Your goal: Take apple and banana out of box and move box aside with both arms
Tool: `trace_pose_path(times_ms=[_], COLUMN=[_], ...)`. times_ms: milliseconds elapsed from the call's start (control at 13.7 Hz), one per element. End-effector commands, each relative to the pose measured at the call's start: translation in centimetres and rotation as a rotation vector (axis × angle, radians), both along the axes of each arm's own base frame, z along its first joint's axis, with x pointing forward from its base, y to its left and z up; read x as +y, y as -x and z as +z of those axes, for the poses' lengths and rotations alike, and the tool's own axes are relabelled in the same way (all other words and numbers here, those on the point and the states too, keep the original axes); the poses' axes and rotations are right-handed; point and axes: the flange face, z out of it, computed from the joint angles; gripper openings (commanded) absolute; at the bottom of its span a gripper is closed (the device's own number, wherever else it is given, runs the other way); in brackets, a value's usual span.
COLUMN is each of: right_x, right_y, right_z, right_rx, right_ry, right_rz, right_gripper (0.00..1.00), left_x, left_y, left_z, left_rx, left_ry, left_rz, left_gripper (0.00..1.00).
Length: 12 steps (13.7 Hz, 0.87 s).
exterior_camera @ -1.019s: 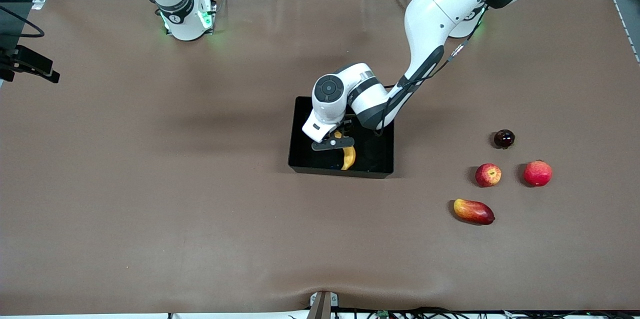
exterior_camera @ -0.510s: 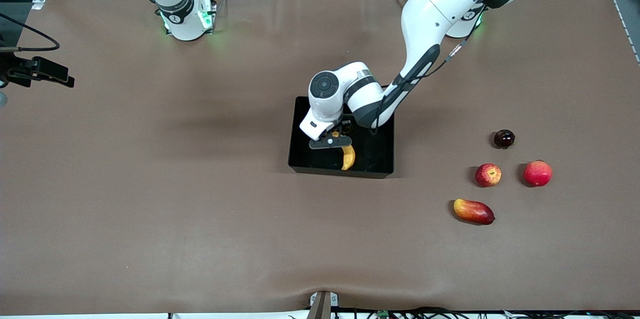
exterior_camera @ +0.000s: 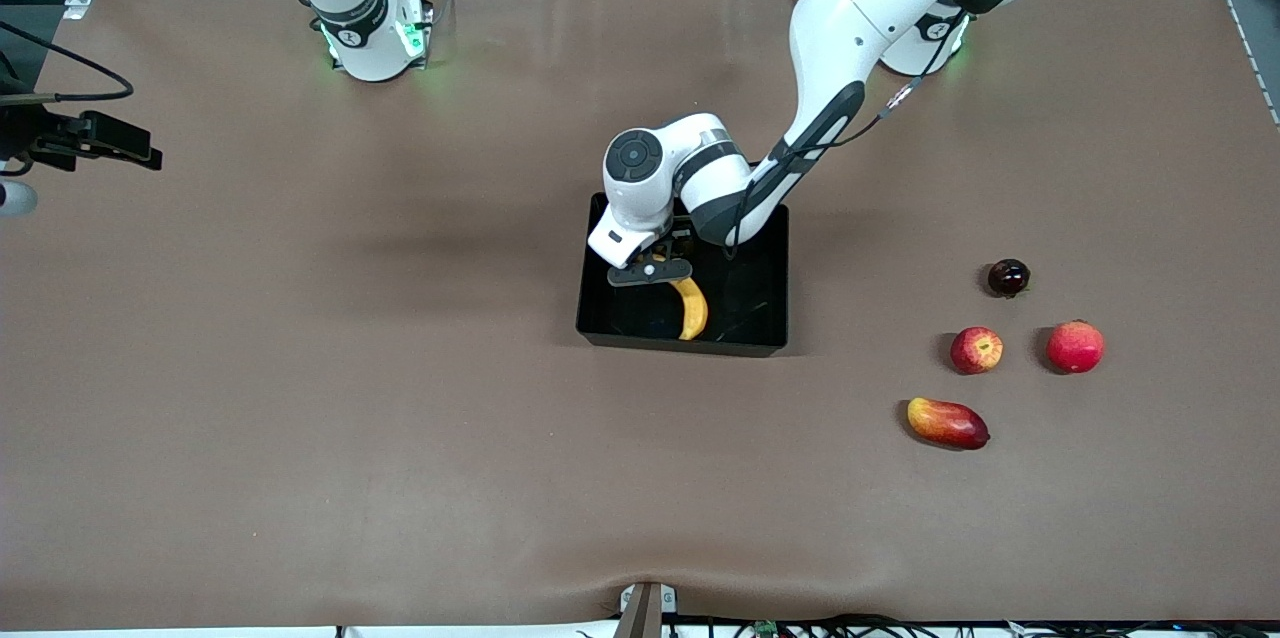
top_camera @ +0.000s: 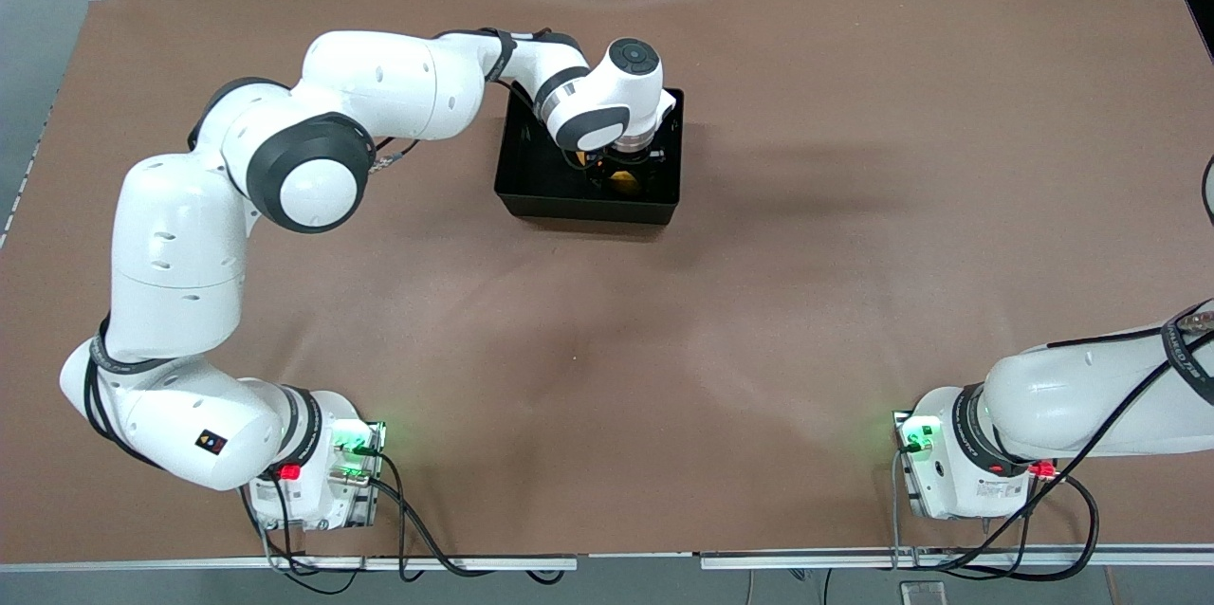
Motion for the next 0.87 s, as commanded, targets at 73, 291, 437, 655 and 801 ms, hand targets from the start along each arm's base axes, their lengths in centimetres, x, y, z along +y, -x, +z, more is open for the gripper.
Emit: trace_pose_path(times_ms=[73,291,437,655,801], right_x=[0.8,1.0,1.2,1.7,2.2], right_y=[0.1,0.1,0.2,0.1,0.1], right_z=[-0.2,-0.7,-0.8,-1.0,-0.9], right_rx=[0.007,0.016,0.020,0.023,0.019], right_ry=[-0.046,-0.084,-0.098,-0.113,-0.135], right_rz=[0.010,-0.002,-0.005,0.000,0.002], right_gripper=[1.00,1.00,1.00,1.00,1.00], left_x=[-0.2,-0.3,-0.4,-0.4,-0.3], left_y=[-0.3,-1.7,-2.4,-2.5,-2.6], left_z=[0.2,1.6,2.4,2.6,2.7], left_rx=[-0.022,-0.044,-0.057,-0.060,-0.061], left_ry=[-0.006,0.016,0.028,0.031,0.032], left_rz=[0.010,0.026,0.035,0.037,0.038], left_gripper=[0.15,0.04,0.04,0.04,0.04])
